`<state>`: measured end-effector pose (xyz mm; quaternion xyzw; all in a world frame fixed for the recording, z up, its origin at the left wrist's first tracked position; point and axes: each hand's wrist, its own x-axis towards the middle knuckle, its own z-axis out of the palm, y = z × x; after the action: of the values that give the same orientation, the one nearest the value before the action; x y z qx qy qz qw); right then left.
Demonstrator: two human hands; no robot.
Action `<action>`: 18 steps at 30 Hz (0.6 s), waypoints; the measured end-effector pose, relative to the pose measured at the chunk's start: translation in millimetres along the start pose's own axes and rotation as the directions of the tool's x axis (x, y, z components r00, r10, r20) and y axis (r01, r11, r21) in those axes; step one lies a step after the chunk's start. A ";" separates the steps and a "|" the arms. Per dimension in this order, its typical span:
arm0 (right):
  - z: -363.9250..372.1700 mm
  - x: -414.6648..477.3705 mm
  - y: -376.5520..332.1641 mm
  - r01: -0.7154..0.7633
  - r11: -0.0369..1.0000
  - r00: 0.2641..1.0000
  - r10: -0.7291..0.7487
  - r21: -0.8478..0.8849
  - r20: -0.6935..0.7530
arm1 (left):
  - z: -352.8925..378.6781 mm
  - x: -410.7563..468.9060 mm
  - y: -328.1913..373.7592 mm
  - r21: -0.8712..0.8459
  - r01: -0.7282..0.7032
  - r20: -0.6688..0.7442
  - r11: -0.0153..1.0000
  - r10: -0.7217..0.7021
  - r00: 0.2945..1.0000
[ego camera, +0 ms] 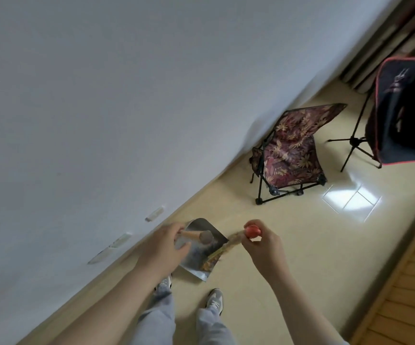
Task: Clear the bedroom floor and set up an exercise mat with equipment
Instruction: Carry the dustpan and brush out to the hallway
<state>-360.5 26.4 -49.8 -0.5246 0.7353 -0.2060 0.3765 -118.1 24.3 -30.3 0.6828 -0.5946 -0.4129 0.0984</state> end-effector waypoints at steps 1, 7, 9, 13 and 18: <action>-2.0 -8.4 8.9 -0.010 1.000 1.000 0.011 0.020 -0.017 | 7.1 -1.5 5.9 0.009 -0.009 0.017 1.000 0.009 1.000; -14.2 -44.3 41.7 -0.034 0.992 0.996 0.044 0.120 -0.076 | 36.3 1.4 28.4 0.061 -0.052 0.031 0.997 0.050 0.998; -16.8 -51.1 46.2 -0.050 0.990 0.995 0.060 0.130 -0.076 | 43.0 5.9 33.2 0.060 -0.045 0.032 0.997 0.043 0.999; -16.8 -62.4 51.4 -0.092 0.985 0.992 0.104 0.146 -0.076 | 55.0 14.4 35.6 0.134 -0.052 0.075 0.990 0.042 0.996; -13.5 -73.7 49.9 -0.171 0.959 0.971 0.204 0.226 -0.128 | 59.7 29.6 26.5 0.239 -0.075 0.150 0.968 0.040 0.988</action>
<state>-389.3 111.6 -51.2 -0.3919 0.7817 -0.2858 0.3920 -179.5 11.9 -65.1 0.6407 -0.6659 -0.3819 -0.0172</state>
